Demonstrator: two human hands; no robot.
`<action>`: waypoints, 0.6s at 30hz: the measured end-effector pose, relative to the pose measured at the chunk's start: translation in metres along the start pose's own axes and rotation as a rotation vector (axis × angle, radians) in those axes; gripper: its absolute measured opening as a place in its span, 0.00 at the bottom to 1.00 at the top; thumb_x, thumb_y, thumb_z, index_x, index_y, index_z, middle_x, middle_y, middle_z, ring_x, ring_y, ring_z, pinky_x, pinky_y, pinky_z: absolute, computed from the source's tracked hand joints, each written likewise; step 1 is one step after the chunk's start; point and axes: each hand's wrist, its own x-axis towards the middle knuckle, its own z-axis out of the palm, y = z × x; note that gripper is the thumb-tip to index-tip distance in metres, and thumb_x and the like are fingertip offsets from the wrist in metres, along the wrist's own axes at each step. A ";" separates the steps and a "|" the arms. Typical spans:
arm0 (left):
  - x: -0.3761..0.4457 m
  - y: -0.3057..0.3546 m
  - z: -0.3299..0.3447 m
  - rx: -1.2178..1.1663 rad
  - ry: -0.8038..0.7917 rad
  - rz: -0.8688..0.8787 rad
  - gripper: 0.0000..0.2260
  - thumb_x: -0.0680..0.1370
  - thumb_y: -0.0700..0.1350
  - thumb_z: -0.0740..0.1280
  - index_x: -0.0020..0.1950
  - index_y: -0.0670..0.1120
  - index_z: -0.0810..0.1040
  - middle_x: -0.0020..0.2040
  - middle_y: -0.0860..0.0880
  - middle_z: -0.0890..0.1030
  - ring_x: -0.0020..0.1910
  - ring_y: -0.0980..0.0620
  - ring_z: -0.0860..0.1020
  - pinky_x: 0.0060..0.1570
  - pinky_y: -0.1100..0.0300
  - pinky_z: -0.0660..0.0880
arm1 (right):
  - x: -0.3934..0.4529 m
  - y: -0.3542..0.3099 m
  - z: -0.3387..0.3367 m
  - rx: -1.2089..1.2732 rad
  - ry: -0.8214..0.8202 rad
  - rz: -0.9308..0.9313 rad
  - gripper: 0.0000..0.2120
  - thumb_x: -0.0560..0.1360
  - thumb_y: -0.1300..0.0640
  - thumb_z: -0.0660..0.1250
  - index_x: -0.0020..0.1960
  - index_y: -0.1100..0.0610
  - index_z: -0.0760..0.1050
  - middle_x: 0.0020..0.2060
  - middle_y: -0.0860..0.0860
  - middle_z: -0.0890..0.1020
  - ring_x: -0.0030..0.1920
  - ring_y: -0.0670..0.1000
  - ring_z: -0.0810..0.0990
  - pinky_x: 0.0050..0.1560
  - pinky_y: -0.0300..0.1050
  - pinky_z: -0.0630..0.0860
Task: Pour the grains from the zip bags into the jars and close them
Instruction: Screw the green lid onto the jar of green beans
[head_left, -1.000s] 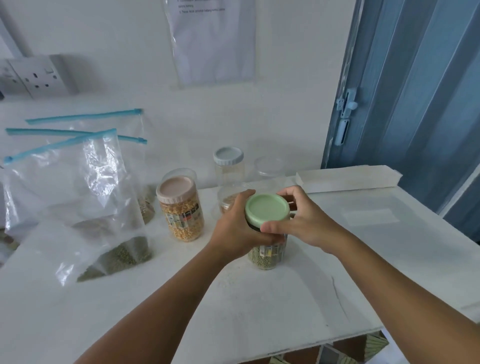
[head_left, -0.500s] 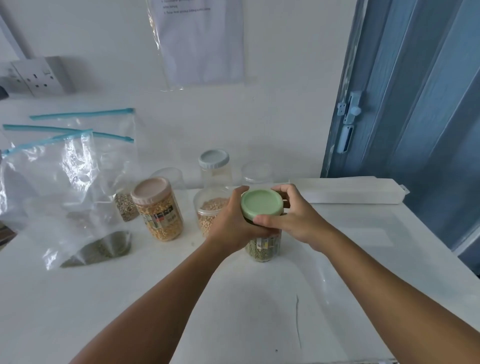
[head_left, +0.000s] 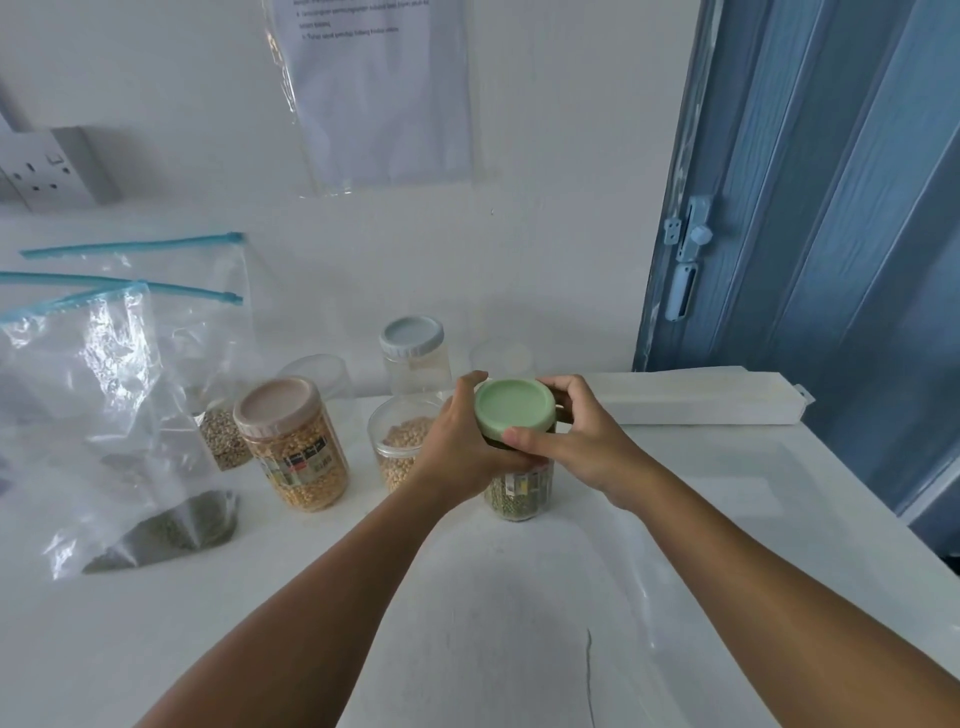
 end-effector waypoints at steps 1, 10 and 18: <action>0.001 0.000 -0.001 0.005 -0.001 0.000 0.53 0.55 0.64 0.84 0.74 0.59 0.61 0.63 0.54 0.77 0.62 0.53 0.78 0.60 0.46 0.80 | 0.002 0.001 0.002 0.004 0.004 0.000 0.37 0.66 0.45 0.84 0.69 0.45 0.69 0.63 0.41 0.77 0.65 0.37 0.74 0.56 0.35 0.75; 0.008 -0.007 -0.014 0.035 0.007 -0.004 0.50 0.61 0.56 0.85 0.75 0.55 0.60 0.62 0.53 0.76 0.60 0.53 0.77 0.53 0.59 0.75 | 0.014 0.001 0.018 0.065 -0.014 -0.012 0.37 0.67 0.47 0.83 0.70 0.45 0.69 0.63 0.39 0.77 0.64 0.34 0.74 0.53 0.32 0.77; 0.011 -0.021 -0.031 0.035 0.013 -0.020 0.51 0.61 0.56 0.85 0.77 0.55 0.60 0.63 0.53 0.76 0.60 0.54 0.77 0.49 0.62 0.74 | 0.024 -0.003 0.034 0.052 -0.064 -0.034 0.38 0.68 0.44 0.82 0.73 0.42 0.69 0.63 0.38 0.78 0.65 0.33 0.73 0.54 0.30 0.75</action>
